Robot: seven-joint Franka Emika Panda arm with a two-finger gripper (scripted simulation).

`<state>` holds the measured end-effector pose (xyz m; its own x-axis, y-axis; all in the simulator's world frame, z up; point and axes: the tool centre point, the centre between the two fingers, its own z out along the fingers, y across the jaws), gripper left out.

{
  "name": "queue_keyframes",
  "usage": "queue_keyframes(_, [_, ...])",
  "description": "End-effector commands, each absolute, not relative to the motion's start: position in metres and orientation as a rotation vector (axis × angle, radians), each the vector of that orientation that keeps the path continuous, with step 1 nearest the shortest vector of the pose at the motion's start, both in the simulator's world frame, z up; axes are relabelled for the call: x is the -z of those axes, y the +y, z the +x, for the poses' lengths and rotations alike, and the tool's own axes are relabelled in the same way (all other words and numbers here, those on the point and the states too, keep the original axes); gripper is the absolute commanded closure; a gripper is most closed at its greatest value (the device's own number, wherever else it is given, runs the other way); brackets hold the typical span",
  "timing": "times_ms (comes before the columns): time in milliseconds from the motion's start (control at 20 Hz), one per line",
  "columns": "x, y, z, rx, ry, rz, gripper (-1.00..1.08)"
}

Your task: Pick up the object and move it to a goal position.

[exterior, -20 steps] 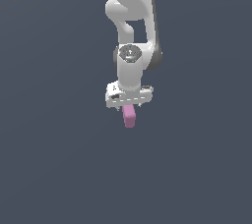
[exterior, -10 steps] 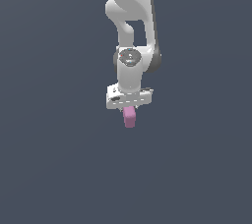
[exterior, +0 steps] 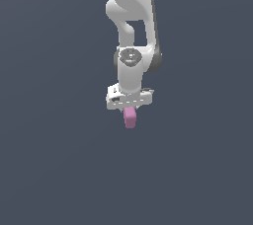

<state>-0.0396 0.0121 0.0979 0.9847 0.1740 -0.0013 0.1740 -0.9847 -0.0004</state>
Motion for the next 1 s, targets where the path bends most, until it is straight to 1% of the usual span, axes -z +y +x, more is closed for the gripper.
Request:
queue_keyframes(0, [-0.103, 0.011, -0.038, 0.000, -0.274, -3.130, 1.08])
queue_keyframes(450, [-0.145, 0.001, -0.021, 0.000, -0.275, -3.129, 1.08])
queue_keyframes(950, [-0.230, -0.020, 0.012, 0.000, -0.275, -3.129, 1.08])
